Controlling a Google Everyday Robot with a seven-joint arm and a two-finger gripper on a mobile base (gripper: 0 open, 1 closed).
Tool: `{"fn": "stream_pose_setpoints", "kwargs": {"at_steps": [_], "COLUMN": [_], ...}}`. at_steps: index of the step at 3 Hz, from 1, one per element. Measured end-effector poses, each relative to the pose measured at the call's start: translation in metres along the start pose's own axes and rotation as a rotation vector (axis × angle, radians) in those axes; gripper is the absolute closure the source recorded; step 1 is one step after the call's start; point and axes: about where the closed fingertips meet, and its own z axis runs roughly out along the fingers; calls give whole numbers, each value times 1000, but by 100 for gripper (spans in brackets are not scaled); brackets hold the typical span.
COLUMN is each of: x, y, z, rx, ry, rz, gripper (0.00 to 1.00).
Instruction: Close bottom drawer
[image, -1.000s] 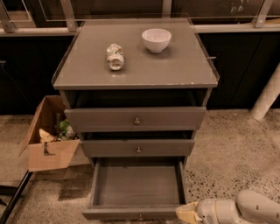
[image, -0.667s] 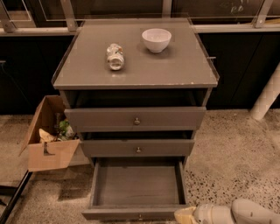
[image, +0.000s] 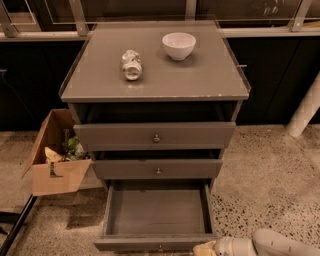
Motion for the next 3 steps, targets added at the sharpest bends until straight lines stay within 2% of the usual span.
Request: {"fn": "stream_pose_setpoints", "kwargs": {"at_steps": [1,3], "x": [0,10], "y": [0,-24], "z": [0,18], "rx": [0,59], "ry": [-1,-65], "rz": [1,59], "gripper": [100,100]}}
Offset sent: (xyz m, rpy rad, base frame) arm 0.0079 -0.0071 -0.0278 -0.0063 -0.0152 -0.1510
